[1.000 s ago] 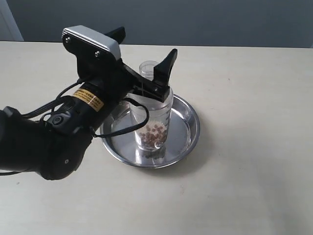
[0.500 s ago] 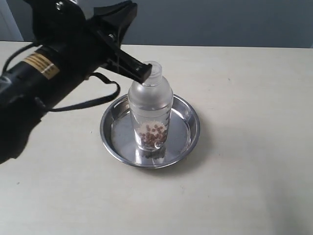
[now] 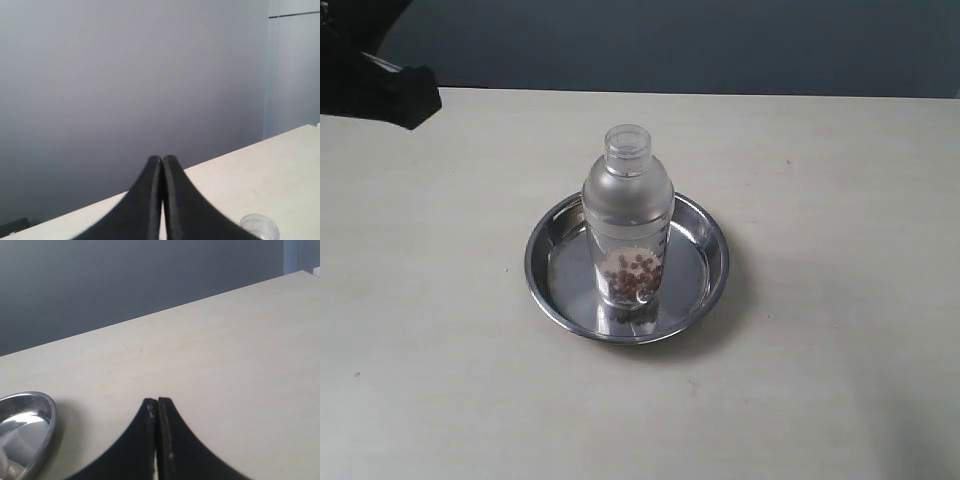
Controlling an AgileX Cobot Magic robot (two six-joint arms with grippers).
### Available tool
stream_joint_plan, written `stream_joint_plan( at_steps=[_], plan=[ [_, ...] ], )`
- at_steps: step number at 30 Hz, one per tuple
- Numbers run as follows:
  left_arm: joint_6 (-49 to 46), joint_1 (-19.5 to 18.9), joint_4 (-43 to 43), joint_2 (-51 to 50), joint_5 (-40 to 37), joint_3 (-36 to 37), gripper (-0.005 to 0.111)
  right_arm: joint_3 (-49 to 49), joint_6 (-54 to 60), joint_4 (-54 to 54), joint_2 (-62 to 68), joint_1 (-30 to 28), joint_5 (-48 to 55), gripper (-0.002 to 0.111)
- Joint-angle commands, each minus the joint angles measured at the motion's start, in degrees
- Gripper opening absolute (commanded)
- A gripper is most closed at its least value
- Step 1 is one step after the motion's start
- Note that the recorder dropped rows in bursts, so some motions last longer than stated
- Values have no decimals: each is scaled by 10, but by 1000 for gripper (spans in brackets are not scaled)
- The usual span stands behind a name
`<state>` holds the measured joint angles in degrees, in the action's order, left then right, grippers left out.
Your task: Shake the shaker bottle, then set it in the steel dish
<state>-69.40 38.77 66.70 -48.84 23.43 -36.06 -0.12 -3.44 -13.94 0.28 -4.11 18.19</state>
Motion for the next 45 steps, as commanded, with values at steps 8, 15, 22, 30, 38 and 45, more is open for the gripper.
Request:
stream_joint_plan(
  at_steps=[8, 15, 22, 30, 38, 45],
  plan=[
    [-221, 1, 203, 288, -14, 137, 0, 1, 2, 4, -3, 1, -5, -1],
    [350, -66, -310, 293, 25, 234, 0, 1, 2, 4, -3, 1, -5, -1],
    [760, -269, -614, 316, -179, 259, 0, 1, 2, 4, -3, 1, -5, -1],
    [743, -351, -608, 446, -331, 270, 0, 1, 2, 4, -3, 1, -5, -1],
    [679, -389, -531, 488, -355, 329, 0, 1, 2, 4, -3, 1, -5, -1],
    [679, -394, -536, 488, -352, 361, 0, 1, 2, 4, -3, 1, -5, -1]
  ],
)
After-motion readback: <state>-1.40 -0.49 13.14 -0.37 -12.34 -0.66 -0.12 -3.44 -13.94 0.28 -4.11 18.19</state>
